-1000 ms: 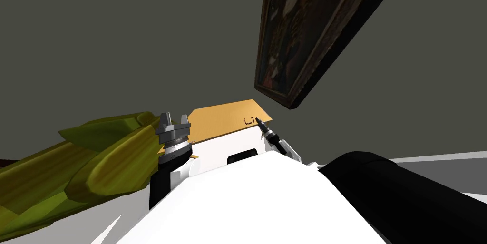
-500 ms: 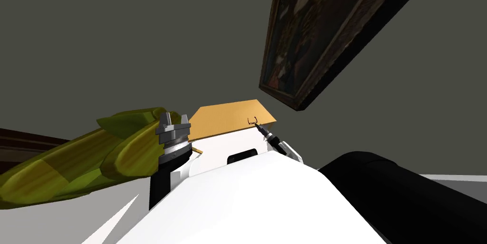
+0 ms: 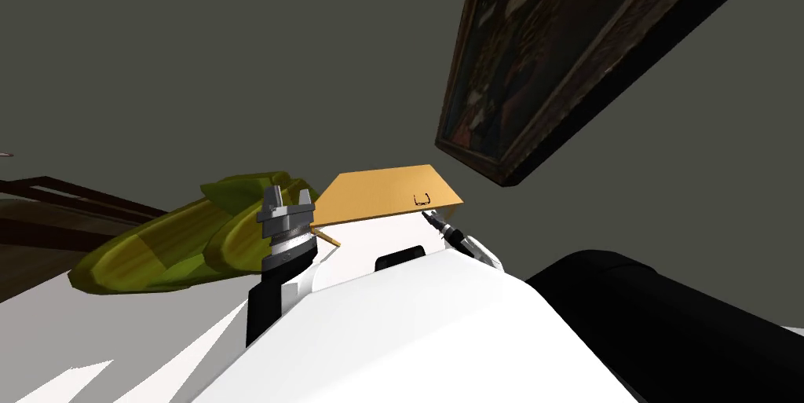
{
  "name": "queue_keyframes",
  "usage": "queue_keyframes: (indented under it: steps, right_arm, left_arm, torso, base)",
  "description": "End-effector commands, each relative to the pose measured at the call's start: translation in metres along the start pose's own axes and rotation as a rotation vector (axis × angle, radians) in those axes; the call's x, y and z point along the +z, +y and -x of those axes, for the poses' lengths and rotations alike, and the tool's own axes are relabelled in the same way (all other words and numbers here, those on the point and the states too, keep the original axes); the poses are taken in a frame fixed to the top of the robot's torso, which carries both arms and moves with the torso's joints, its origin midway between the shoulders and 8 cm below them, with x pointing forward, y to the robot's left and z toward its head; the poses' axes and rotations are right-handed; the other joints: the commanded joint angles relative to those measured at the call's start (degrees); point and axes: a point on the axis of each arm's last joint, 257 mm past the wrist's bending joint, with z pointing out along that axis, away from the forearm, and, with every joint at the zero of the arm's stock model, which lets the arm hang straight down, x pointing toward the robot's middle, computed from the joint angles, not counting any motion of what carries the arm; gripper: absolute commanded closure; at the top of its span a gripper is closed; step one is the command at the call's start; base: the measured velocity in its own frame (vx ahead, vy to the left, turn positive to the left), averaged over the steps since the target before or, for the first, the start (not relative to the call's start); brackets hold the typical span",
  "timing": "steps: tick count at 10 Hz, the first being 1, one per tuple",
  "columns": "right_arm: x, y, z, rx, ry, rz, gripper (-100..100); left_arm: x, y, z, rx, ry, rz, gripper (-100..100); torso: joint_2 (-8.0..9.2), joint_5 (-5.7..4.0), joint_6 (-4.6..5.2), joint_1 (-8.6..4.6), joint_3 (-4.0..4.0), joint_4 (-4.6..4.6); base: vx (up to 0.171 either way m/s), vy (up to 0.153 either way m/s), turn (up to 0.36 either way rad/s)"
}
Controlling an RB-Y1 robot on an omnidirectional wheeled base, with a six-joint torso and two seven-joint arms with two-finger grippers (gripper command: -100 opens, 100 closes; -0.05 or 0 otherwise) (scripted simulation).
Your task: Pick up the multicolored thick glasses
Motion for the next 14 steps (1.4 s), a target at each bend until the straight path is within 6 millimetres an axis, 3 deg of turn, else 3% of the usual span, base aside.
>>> queue_keyframes:
  steps: [1,6,7,8,12,13,14]
  right_arm:
    - [-0.007,-0.021,-0.021,-0.092,0.07,-0.029,-100]
    - [-0.037,-0.084,-0.072,-0.244,0.239,-0.127,-100]
    - [-0.049,-0.106,-0.084,-0.325,0.302,-0.152,-100]
    - [-0.053,-0.111,-0.088,-0.322,0.312,-0.162,-100]
    - [-0.091,-0.166,-0.112,-0.477,0.458,-0.23,-100]
    - [-0.106,-0.188,-0.116,-0.555,0.516,-0.25,-100]
    - [-0.111,-0.193,-0.119,-0.552,0.527,-0.26,-100]
  left_arm:
    - [0.0,0.0,0.0,0.0,0.0,0.0,0]
    - [0.0,0.0,0.0,0.0,0.0,0.0,0]
    - [0.0,0.0,0.0,0.0,0.0,0.0,0]
    - [0.0,0.0,0.0,0.0,0.0,0.0,0]
    - [0.0,0.0,0.0,0.0,0.0,0.0,0]
    - [0.0,0.0,0.0,0.0,0.0,0.0,0]
    - [0.0,0.0,0.0,0.0,0.0,0.0,0]
  torso:
    - [0.0,0.0,0.0,0.0,0.0,0.0]
    - [-0.02,0.01,-0.04,0.04,-0.01,0.0]
    - [-0.02,0.0,0.01,0.01,-0.01,0.0]
    - [-0.05,0.01,-0.04,0.05,-0.02,0.0]
    - [-0.05,0.01,-0.02,0.03,-0.03,0.0]
    - [-0.04,0.0,0.02,0.01,-0.03,-0.01]
    - [-0.04,0.02,-0.02,0.04,-0.02,0.0]
  base:
    - [-0.006,0.037,0.216]
    - [-0.003,0.036,0.17]
    - [0.002,0.049,0.225]
    - [0.006,0.036,0.116]
    - [0.006,0.039,0.177]
    - [0.006,0.048,0.226]
    - [0.01,0.034,0.131]
